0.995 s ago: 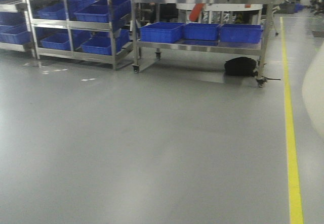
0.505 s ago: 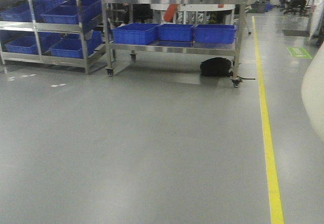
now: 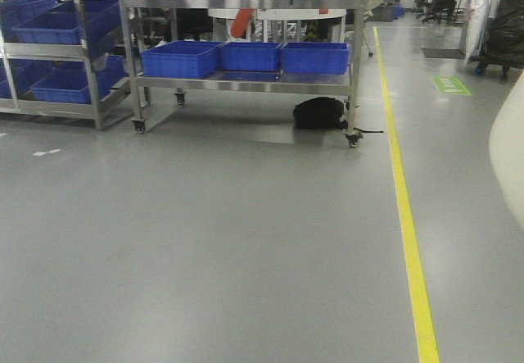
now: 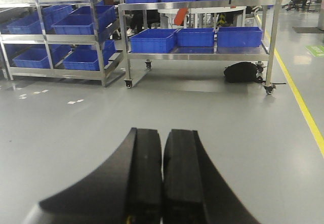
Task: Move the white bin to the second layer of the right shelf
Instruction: 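Drive away from the table carrying the bin in the right gripper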
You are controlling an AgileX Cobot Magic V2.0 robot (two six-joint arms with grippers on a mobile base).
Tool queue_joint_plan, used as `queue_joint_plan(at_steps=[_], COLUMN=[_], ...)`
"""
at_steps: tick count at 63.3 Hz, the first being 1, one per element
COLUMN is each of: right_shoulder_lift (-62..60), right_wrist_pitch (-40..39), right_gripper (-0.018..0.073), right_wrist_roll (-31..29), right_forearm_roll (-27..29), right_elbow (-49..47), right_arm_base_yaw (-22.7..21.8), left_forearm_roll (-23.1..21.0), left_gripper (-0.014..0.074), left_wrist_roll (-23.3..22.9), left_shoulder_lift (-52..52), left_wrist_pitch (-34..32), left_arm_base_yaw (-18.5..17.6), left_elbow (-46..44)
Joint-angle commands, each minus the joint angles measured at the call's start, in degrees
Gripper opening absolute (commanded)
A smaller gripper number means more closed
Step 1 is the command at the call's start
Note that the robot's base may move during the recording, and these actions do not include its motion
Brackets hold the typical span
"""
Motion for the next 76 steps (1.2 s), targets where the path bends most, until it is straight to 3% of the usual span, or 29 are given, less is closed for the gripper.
queue_joint_plan(at_steps=[1, 76], right_shoulder_lift=[-0.19, -0.19], right_wrist_pitch=[-3.92, -3.86], right_gripper=[0.0055, 0.0055], right_wrist_roll=[-0.41, -0.41], right_forearm_roll=[-0.08, -0.08], right_elbow=[-1.63, -1.63], right_arm_base_yaw=[-0.26, -0.26], left_forearm_roll=[-0.35, -0.35], left_gripper=[0.0085, 0.0085], left_wrist_roll=[-0.15, -0.15], left_shoulder_lift=[-0.75, -0.75], left_wrist_pitch=[-4.84, -4.84], left_arm_base_yaw=[-0.23, -0.23], left_elbow=[2.11, 2.11])
